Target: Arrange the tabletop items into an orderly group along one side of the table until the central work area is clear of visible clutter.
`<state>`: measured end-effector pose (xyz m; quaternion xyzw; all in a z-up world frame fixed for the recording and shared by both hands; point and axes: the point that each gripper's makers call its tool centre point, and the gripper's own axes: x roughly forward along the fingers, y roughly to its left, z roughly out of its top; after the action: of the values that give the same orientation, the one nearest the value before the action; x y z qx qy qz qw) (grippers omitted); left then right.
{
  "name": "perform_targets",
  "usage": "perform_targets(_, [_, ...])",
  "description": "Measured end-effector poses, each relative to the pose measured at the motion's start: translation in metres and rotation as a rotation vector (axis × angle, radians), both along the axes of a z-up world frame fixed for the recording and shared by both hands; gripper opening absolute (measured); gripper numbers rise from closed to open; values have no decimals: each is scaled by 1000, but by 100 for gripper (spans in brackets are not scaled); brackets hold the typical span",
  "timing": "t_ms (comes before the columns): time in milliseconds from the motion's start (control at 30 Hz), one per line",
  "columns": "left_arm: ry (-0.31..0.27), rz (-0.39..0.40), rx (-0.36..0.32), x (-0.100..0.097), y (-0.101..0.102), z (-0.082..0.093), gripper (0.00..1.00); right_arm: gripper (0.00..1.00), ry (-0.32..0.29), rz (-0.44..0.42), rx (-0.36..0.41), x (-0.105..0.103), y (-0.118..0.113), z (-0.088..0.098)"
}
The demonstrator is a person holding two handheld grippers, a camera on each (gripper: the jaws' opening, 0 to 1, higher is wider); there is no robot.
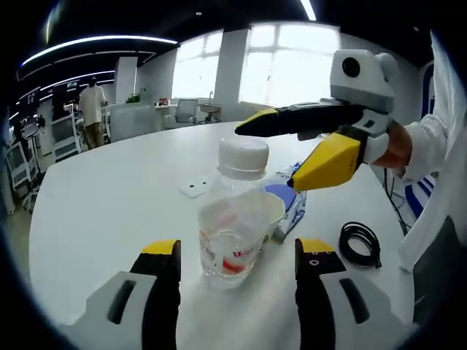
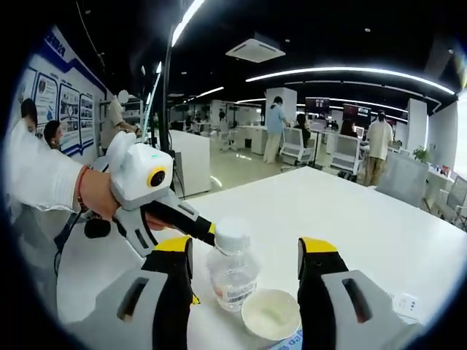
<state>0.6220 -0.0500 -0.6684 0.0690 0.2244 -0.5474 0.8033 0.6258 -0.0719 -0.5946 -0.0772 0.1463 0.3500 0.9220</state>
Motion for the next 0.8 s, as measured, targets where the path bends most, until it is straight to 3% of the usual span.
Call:
perform_targets(567, [-13, 48, -7, -21, 13, 22, 66, 60, -8, -53, -9, -21, -34, 13])
perform_targets(800, [-15, 73, -3, -32, 20, 31, 65, 60, -8, -88, -23, -37, -58, 17])
